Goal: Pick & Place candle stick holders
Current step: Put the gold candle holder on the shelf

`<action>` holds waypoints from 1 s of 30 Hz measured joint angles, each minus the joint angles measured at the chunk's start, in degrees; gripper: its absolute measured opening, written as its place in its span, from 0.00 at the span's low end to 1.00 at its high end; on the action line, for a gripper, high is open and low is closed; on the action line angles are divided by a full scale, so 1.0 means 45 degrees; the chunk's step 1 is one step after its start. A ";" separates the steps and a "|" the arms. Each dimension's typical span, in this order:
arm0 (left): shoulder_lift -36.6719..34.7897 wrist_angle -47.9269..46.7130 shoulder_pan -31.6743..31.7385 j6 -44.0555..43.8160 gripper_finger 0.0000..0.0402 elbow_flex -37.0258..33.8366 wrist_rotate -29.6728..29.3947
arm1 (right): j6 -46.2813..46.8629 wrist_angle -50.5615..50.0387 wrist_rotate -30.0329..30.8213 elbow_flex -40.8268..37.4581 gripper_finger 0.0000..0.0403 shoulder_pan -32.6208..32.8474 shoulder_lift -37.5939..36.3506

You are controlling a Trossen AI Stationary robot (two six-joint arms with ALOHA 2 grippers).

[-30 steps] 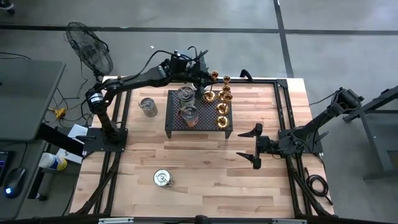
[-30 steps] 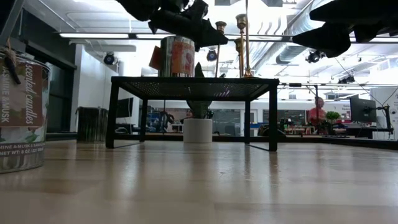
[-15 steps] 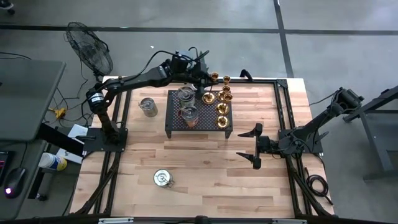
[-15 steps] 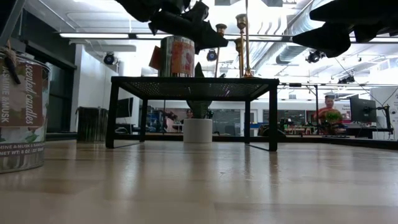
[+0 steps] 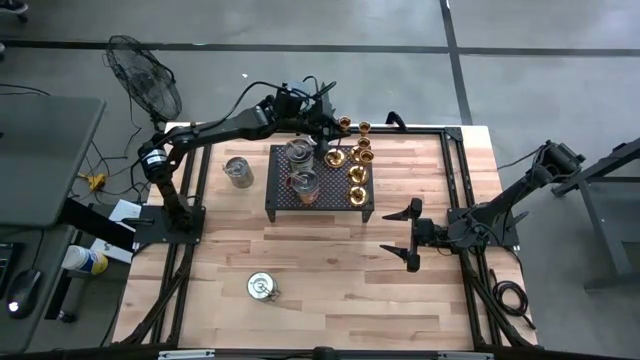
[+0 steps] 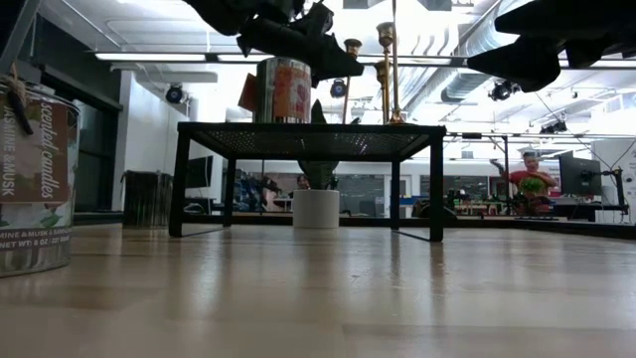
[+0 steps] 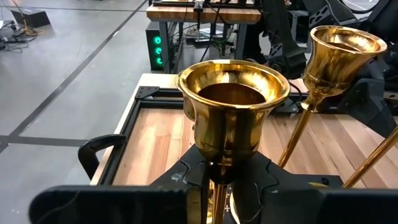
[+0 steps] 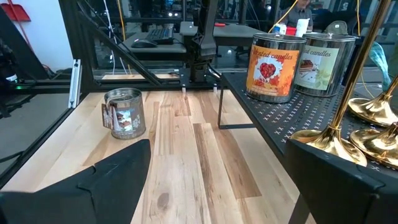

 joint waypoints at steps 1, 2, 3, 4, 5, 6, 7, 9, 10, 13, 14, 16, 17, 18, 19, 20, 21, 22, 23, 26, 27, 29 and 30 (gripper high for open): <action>0.0000 -0.0006 0.0000 0.0000 0.11 0.0000 0.0000 | 0.0005 0.0000 0.0003 0.0000 0.90 0.0000 -0.0003; 0.0000 -0.0009 0.0000 0.0000 0.12 0.0000 -0.0003 | 0.0000 0.0000 -0.0002 0.0000 0.90 -0.0002 0.0002; 0.0000 -0.0025 0.0000 0.0001 0.13 -0.0001 -0.0025 | 0.0002 0.0000 -0.0001 0.0000 0.90 0.0000 -0.0003; 0.0000 -0.0044 0.0000 0.0011 0.14 -0.0012 -0.0029 | 0.0000 0.0000 -0.0002 0.0000 0.90 -0.0002 -0.0002; 0.0000 -0.0063 0.0000 0.0015 0.15 -0.0024 -0.0034 | 0.0002 0.0000 0.0000 0.0000 0.90 -0.0002 -0.0003; 0.0000 -0.0072 0.0000 0.0019 0.16 -0.0024 -0.0036 | 0.0005 0.0000 -0.0002 0.0000 0.90 -0.0002 -0.0003; 0.0000 -0.0061 0.0000 0.0026 0.17 -0.0024 -0.0066 | 0.0004 0.0000 0.0002 0.0000 0.90 0.0002 0.0001; 0.0000 -0.0027 0.0000 0.0039 0.19 -0.0024 -0.0093 | 0.0002 0.0000 0.0001 0.0000 0.90 -0.0001 -0.0003; 0.0000 -0.0025 0.0000 0.0037 0.20 -0.0024 -0.0104 | 0.0003 0.0000 -0.0001 0.0000 0.90 -0.0002 0.0000; 0.0000 -0.0012 0.0000 0.0035 0.25 -0.0024 -0.0121 | 0.0001 0.0000 -0.0002 0.0000 0.90 -0.0002 0.0002; 0.0000 0.0006 0.0000 0.0039 0.27 -0.0024 -0.0121 | 0.0000 0.0000 -0.0002 0.0000 0.90 -0.0002 -0.0002; 0.0000 0.0084 0.0000 0.0035 0.31 -0.0024 -0.0121 | 0.0004 0.0000 0.0001 0.0000 0.90 -0.0002 -0.0003; 0.0000 0.0120 0.0000 0.0034 0.33 -0.0024 -0.0121 | 0.0002 0.0000 -0.0001 0.0000 0.90 0.0001 -0.0001; 0.0000 0.0152 0.0000 0.0034 0.35 -0.0024 -0.0121 | 0.0001 0.0000 -0.0002 0.0000 0.90 -0.0001 -0.0002; 0.0000 0.0169 0.0000 0.0034 0.37 -0.0024 -0.0108 | 0.0005 0.0000 0.0000 0.0000 0.90 0.0000 -0.0003; 0.0000 0.0171 0.0000 0.0034 0.39 -0.0024 -0.0070 | 0.0003 0.0000 -0.0002 0.0000 0.90 -0.0002 -0.0003; 0.0000 0.0171 0.0000 0.0034 0.41 -0.0024 -0.0053 | 0.0003 0.0000 -0.0001 0.0000 0.90 0.0001 -0.0001; 0.0000 0.0171 0.0000 0.0034 0.43 -0.0024 -0.0049 | 0.0001 0.0000 0.0003 0.0000 0.90 -0.0002 0.0001; -0.0029 0.0160 0.0000 0.0034 0.45 -0.0024 -0.0045 | 0.0005 0.0000 -0.0002 0.0000 0.90 0.0002 0.0002; -0.0228 0.0102 0.0000 0.0049 0.49 -0.0024 -0.0056 | 0.0005 0.0000 -0.0002 0.0000 0.90 -0.0002 -0.0003; -0.0312 0.0100 0.0000 0.0049 0.50 -0.0024 -0.0053 | 0.0000 0.0000 -0.0002 0.0000 0.90 0.0003 -0.0003; -0.0450 0.0059 0.0000 0.0053 0.52 -0.0024 -0.0054 | 0.0005 0.0000 0.0003 0.0000 0.90 0.0001 0.0001; -0.0514 0.0040 0.0000 0.0053 0.52 -0.0024 -0.0054 | 0.0002 0.0000 -0.0001 0.0000 0.90 -0.0001 -0.0001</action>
